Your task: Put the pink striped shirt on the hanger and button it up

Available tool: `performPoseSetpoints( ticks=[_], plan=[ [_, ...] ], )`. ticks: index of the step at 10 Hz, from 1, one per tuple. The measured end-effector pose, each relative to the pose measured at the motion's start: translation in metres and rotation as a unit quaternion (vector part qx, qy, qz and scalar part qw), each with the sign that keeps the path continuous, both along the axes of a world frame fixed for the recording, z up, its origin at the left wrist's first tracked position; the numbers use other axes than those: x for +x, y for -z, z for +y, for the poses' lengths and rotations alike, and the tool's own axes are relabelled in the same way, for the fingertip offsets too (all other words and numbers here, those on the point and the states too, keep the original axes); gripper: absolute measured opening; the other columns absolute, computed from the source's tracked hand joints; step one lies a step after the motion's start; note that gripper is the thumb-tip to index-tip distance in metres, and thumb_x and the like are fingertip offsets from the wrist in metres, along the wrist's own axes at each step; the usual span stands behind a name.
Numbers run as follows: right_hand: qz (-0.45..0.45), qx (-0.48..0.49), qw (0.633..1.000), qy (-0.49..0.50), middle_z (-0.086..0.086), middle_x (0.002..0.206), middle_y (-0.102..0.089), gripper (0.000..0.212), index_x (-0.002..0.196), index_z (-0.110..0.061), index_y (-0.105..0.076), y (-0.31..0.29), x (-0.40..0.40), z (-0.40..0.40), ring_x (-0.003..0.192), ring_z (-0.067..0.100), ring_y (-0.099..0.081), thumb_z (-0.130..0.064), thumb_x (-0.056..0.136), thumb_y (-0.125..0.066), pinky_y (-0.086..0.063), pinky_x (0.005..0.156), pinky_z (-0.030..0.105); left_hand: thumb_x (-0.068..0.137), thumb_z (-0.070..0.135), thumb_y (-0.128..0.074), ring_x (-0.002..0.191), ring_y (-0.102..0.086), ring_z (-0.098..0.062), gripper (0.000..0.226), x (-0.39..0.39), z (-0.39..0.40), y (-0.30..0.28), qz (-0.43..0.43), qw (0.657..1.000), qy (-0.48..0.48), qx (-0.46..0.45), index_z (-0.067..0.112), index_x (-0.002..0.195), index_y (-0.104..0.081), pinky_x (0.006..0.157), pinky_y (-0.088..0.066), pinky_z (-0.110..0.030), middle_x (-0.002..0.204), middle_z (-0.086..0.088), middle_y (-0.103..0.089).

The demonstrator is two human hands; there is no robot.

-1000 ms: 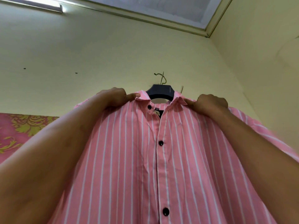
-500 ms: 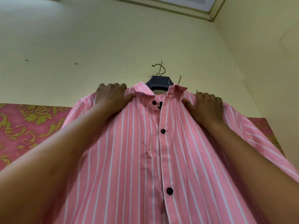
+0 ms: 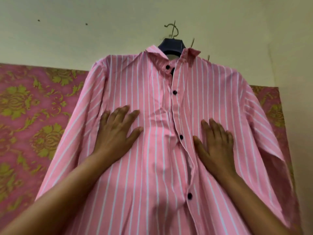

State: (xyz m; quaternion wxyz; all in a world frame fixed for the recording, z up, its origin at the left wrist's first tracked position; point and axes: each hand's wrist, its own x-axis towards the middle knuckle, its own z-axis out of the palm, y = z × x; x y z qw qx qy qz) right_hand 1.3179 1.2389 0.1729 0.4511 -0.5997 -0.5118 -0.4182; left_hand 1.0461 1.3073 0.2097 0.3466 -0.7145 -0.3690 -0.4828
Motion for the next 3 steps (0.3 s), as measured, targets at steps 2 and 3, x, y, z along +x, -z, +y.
performPoseSetpoints(
  ticks=[2,3],
  plan=[
    [0.043,-0.057,0.997,-0.028,0.01,0.147,-0.036,0.066,0.142,-0.018,-0.033,0.102,-0.036,-0.068,0.135,0.029,-0.033,-0.056,0.088,-0.023,-0.02,0.111,0.048,0.086,0.057,-0.028,0.132,-0.038,-0.026,0.062,-0.033,-0.058,0.084,0.001,0.996,0.041,-0.074,0.023,0.136,-0.043,0.109,-0.021,-0.045,0.143,-0.011,-0.042],
    [0.052,-0.093,0.993,-0.047,0.007,0.15,-0.032,0.071,0.143,-0.017,-0.03,0.138,-0.064,-0.108,0.139,0.025,-0.028,-0.06,0.088,-0.018,-0.015,0.113,0.047,0.086,0.058,-0.029,0.132,-0.038,-0.029,0.063,-0.05,-0.09,0.118,-0.003,0.993,0.061,-0.099,0.022,0.137,-0.042,0.11,-0.021,-0.047,0.143,-0.012,-0.042]
  ],
)
